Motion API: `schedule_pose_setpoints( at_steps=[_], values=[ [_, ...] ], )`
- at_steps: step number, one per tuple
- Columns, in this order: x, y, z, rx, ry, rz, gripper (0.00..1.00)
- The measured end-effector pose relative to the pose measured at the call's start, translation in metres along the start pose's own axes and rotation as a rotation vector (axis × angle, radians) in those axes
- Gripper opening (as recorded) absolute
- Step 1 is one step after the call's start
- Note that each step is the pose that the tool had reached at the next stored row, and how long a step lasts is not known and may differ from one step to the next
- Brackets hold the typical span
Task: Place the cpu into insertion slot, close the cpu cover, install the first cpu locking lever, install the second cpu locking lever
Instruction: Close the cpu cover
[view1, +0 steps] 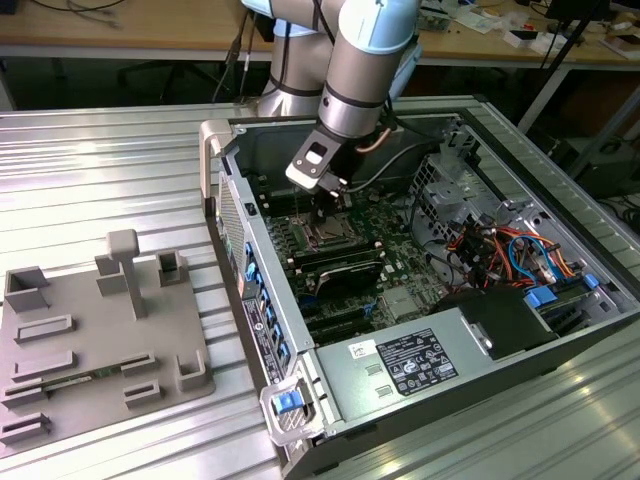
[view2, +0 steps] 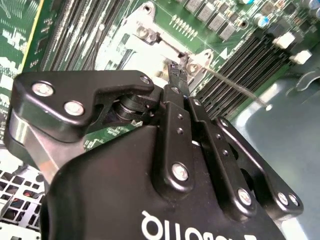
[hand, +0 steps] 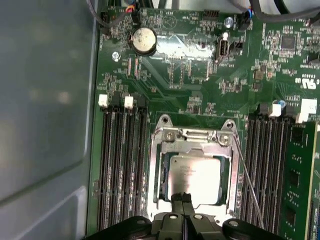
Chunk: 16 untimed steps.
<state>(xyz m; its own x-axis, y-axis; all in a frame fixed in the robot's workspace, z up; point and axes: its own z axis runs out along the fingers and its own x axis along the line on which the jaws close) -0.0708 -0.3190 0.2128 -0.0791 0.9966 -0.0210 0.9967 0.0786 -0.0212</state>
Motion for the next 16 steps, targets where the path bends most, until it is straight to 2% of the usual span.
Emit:
schedule_pose_setpoints(
  at_steps=[2,7,9,13,16],
  values=[
    [-0.0003,0.0028,0.0001,0.0,0.0,-0.001,0.11],
    [-0.006,0.0024,0.0006,0.0,0.0001,-0.001,0.11],
    [-0.0062,0.003,0.0007,0.0,0.0,-0.001,0.11],
    [-0.0067,0.0089,0.0012,0.0,0.0,-0.001,0.11],
    [-0.0066,0.0089,0.0013,0.0,0.0,-0.001,0.11]
  ],
)
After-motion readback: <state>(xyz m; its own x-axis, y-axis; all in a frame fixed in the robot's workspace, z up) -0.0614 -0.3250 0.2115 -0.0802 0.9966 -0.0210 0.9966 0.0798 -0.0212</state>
